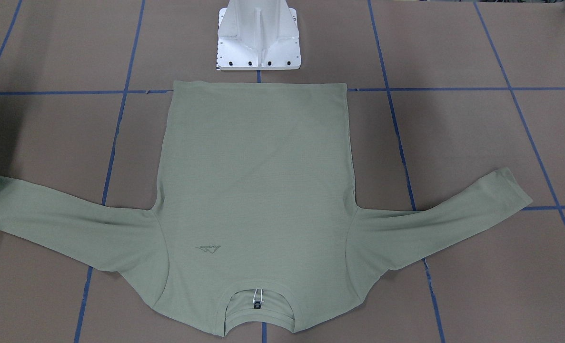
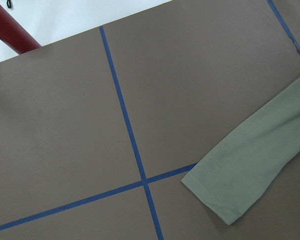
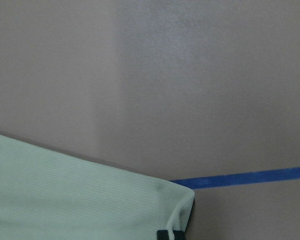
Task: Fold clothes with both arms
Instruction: 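Carry the sleeve with the right gripper across the shirt toward the collar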
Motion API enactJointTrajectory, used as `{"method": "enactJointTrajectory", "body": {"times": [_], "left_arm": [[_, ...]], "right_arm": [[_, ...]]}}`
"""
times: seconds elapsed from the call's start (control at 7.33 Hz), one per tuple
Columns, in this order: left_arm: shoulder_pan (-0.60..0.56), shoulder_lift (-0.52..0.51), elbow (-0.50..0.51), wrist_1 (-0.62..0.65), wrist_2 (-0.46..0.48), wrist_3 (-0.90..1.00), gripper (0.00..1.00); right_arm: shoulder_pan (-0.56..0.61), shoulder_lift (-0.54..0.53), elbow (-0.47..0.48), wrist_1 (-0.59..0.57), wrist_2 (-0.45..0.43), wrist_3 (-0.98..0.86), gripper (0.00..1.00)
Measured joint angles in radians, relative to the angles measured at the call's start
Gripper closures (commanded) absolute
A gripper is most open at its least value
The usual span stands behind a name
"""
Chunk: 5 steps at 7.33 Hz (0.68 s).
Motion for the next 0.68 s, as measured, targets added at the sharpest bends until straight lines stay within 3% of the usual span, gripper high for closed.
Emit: {"method": "enactJointTrajectory", "body": {"times": [0.41,0.68], "left_arm": [[0.0,0.0,0.001,0.0,0.001,0.0,0.0],[0.0,0.0,0.002,0.0,0.001,0.0,0.0]], "right_arm": [[-0.044,0.097,0.271,-0.392,-0.072,0.146,1.0],[-0.177,0.306,0.35,-0.69,-0.232,0.344,1.0]]}}
